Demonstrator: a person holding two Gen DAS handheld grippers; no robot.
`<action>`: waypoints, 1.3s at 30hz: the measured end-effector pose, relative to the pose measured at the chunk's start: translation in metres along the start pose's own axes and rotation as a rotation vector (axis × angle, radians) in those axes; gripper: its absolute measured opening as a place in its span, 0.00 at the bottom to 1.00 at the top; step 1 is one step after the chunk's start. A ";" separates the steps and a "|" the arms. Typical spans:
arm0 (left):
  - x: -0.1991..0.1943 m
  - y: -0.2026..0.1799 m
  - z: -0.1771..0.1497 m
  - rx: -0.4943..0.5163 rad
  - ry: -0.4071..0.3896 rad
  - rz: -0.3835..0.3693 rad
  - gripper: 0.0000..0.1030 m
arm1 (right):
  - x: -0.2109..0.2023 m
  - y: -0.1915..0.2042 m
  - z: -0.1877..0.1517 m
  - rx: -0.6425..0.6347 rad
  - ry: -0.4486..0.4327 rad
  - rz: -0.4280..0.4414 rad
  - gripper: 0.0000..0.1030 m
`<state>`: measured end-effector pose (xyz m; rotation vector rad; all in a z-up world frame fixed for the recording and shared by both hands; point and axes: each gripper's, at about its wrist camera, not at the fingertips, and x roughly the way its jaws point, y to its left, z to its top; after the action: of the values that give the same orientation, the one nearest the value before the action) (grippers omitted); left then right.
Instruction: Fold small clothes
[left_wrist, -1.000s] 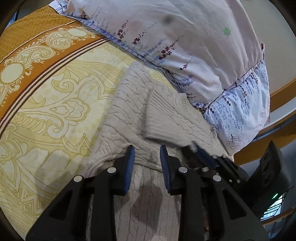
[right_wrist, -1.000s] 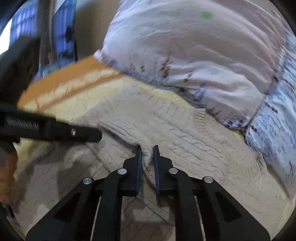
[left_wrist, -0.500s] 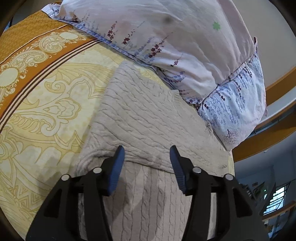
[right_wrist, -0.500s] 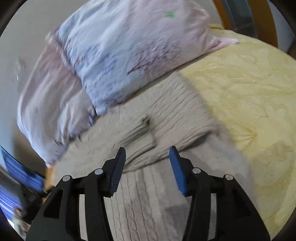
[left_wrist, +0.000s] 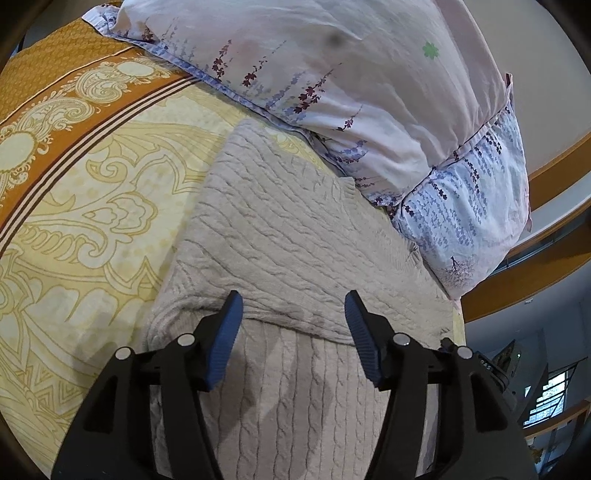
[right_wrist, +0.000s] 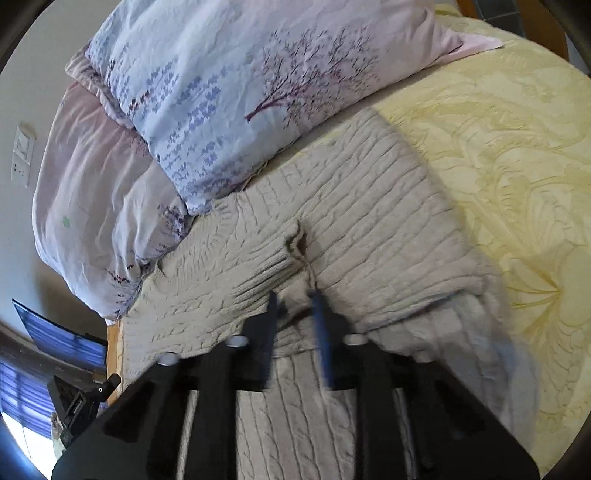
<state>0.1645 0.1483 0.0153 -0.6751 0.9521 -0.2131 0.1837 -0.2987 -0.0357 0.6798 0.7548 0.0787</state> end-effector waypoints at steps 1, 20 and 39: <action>0.000 0.000 0.000 0.001 -0.001 0.000 0.57 | 0.000 0.002 -0.001 -0.014 -0.005 0.020 0.09; -0.027 0.005 -0.018 0.091 0.043 -0.085 0.57 | -0.044 -0.009 -0.026 -0.087 -0.073 -0.066 0.31; -0.098 0.059 -0.093 0.178 0.075 -0.151 0.54 | -0.129 -0.102 -0.077 -0.003 0.052 0.077 0.45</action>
<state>0.0257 0.1977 0.0091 -0.5777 0.9421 -0.4546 0.0208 -0.3754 -0.0589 0.7060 0.7785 0.1687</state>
